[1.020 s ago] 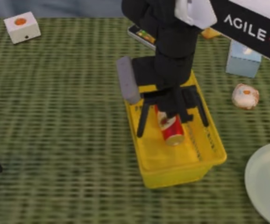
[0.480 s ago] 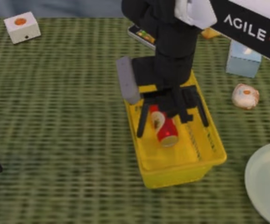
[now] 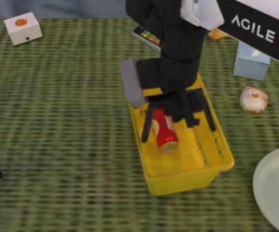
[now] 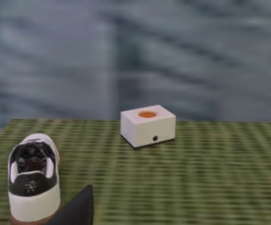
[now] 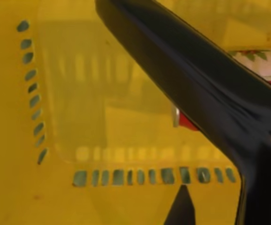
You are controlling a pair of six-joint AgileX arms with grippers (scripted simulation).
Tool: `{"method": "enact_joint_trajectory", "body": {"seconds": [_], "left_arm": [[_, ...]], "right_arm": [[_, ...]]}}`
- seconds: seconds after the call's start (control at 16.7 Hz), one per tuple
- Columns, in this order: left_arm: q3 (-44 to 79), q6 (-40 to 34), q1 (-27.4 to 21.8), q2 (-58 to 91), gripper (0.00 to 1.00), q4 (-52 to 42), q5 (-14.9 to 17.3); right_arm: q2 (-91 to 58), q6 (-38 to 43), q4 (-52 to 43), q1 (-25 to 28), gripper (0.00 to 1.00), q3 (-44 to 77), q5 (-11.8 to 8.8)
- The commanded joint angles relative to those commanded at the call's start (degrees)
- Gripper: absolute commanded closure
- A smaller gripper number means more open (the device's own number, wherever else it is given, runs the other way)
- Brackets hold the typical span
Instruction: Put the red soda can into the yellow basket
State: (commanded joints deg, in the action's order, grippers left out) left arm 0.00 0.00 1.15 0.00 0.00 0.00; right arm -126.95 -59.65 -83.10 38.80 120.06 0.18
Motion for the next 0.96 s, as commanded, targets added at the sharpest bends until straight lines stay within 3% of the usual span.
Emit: {"method": "enact_joint_trajectory", "body": {"seconds": [0.48, 0.96], "left_arm": [[0.0, 0.0, 0.0, 0.0, 0.0, 0.0, 0.0], [0.0, 0.0, 0.0, 0.0, 0.0, 0.0, 0.0]], "right_arm": [[-0.08, -0.04, -0.21, -0.09, 1.0, 0.24, 0.01], [0.44, -2.11, -11.24, -1.68, 1.0, 10.76, 0.01]]}}
